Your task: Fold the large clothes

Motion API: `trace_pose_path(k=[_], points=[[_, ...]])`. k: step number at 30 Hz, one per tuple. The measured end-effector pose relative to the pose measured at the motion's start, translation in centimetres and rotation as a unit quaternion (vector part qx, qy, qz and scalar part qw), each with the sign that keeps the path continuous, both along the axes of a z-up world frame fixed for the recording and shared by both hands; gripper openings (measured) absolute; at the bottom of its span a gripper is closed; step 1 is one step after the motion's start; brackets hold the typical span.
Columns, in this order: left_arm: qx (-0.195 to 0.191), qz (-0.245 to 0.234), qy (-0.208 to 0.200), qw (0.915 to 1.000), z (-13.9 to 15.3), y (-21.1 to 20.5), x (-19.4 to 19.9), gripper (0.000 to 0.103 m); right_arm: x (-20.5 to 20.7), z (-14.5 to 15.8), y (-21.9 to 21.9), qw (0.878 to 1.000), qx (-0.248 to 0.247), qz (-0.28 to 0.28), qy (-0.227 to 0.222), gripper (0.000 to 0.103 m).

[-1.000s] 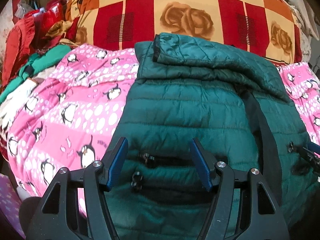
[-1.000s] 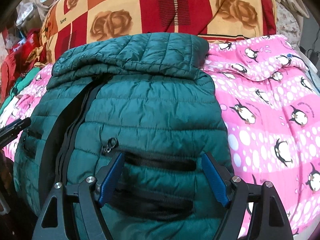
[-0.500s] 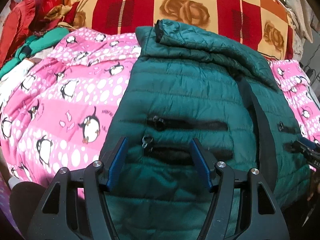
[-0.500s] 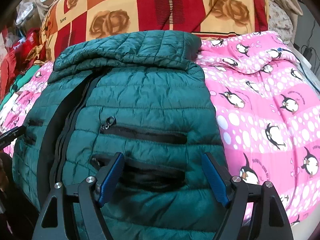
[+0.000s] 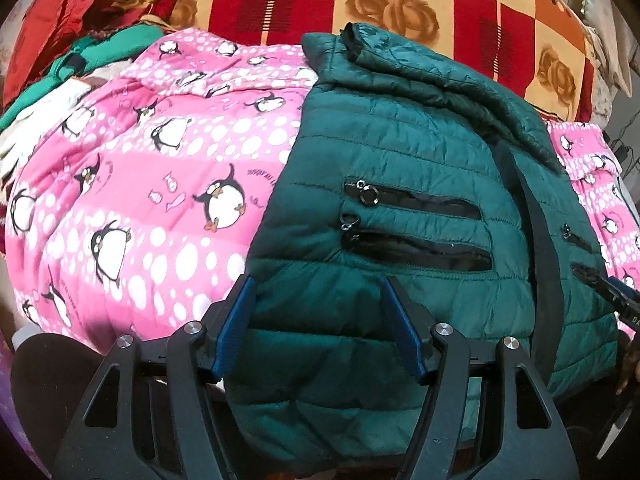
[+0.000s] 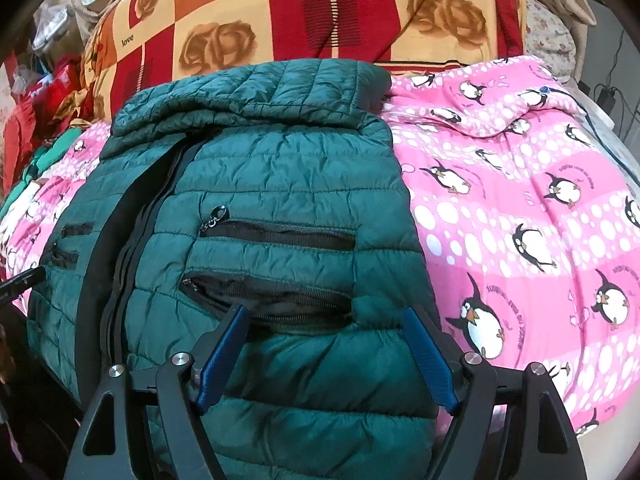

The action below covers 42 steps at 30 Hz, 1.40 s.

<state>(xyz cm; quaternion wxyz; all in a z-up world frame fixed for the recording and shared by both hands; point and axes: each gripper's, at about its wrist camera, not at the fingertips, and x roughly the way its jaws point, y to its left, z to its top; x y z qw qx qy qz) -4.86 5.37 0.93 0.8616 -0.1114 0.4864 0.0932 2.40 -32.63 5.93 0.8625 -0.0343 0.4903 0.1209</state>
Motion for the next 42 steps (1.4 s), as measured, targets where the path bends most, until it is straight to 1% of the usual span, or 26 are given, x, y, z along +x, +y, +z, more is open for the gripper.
trace_pose_path(k=[2, 4, 9, 11, 12, 13, 14, 16, 18, 20, 24, 25, 27, 29, 31, 32, 34, 35, 37, 39, 41, 42], points=[[-0.006, 0.001, 0.001, 1.0, 0.0, 0.2, -0.2, 0.066, -0.2, 0.0, 0.0, 1.0, -0.002, 0.001, 0.001, 0.077], [-0.014, -0.001, 0.002, 0.9999, 0.0, 0.4, -0.5, 0.071, -0.3, -0.1, -0.1, 1.0, -0.003, 0.001, 0.004, 0.077], [-0.035, -0.008, 0.011, 0.9993, -0.5, 0.8, -1.2, 0.071, -0.9, -0.1, -0.4, 1.0, -0.006, 0.005, 0.008, 0.078], [-0.045, -0.013, 0.02, 0.9987, -0.9, 0.9, -1.5, 0.074, -1.3, -0.1, -0.6, 1.0, -0.004, 0.008, 0.012, 0.078], [-0.051, -0.015, 0.023, 0.9983, -1.0, 1.0, -1.7, 0.079, -1.5, -0.2, -0.8, 1.0, 0.0, 0.01, 0.017, 0.078], [-0.058, -0.016, 0.024, 0.9979, -1.2, 1.1, -1.9, 0.08, -1.7, -0.2, -0.9, 1.0, 0.002, 0.011, 0.021, 0.079], [-0.066, -0.015, 0.026, 0.9974, -1.4, 1.3, -2.1, 0.08, -1.9, -0.4, -1.1, 1.0, 0.006, 0.013, 0.026, 0.084], [-0.074, -0.01, 0.032, 0.9967, -2.0, 1.6, -2.3, 0.081, -2.3, -0.8, -1.7, 0.999, 0.013, 0.016, 0.041, 0.086], [-0.081, -0.005, 0.04, 0.9959, -2.6, 1.8, -2.4, 0.081, -2.7, -1.2, -2.1, 0.998, 0.014, 0.018, 0.051, 0.087], [-0.088, -0.006, 0.04, 0.9954, -3.0, 1.8, -2.7, 0.082, -2.9, -1.6, -2.5, 0.998, 0.017, 0.02, 0.061, 0.087], [-0.088, -0.015, 0.048, 0.9948, -3.3, 1.6, -2.9, 0.084, -3.1, -2.3, -3.8, 0.994, 0.055, 0.015, 0.089, 0.087], [-0.096, -0.015, 0.053, 0.9939, -3.5, 1.8, -3.0, 0.084, -3.2, -2.4, -4.0, 0.993, 0.062, 0.014, 0.095, 0.087], [-0.125, -0.006, 0.057, 0.9905, -3.8, 2.8, -3.3, 0.084, -3.4, -2.6, -4.4, 0.991, 0.075, 0.016, 0.11, 0.086], [-0.148, 0.011, 0.06, 0.9872, -4.3, 3.7, -3.5, 0.084, -3.5, -2.7, -4.7, 0.99, 0.08, 0.017, 0.117, 0.086], [-0.166, 0.016, 0.068, 0.9836, -4.6, 4.0, -3.6, 0.084, -3.5, -3.1, -4.9, 0.989, 0.083, 0.011, 0.124, 0.086], [-0.17, 0.012, 0.073, 0.9827, -4.7, 3.9, -3.5, 0.084, -3.4, -3.4, -4.9, 0.987, 0.089, 0.01, 0.131, 0.086], [-0.162, 0.005, 0.074, 0.984, -4.7, 3.5, -3.6, 0.084, -3.4, -3.9, -4.7, 0.984, 0.102, 0.017, 0.147, 0.086], [-0.156, 0.002, 0.075, 0.985, -4.6, 3.3, -3.6, 0.084, -3.5, -4.0, -4.5, 0.983, 0.106, 0.022, 0.151, 0.086], [-0.155, -0.001, 0.078, 0.9849, -4.7, 2.9, -3.4, 0.084, -3.8, -3.9, -4.1, 0.983, 0.106, 0.032, 0.147, 0.086], [-0.155, -0.008, 0.076, 0.985, -4.6, 2.5, -3.5, 0.084, -4.1, -3.6, -3.8, 0.985, 0.103, 0.039, 0.136, 0.078], [-0.139, -0.02, 0.071, 0.9876, -4.3, 1.8, -3.4, 0.071, -4.2, -3.3, -3.7, 0.986, 0.099, 0.046, 0.127, 0.058], [-0.125, -0.03, 0.071, 0.9891, -4.1, 1.4, -3.4, 0.057, -4.3, -3.2, -3.6, 0.986, 0.097, 0.051, 0.123, 0.053]])
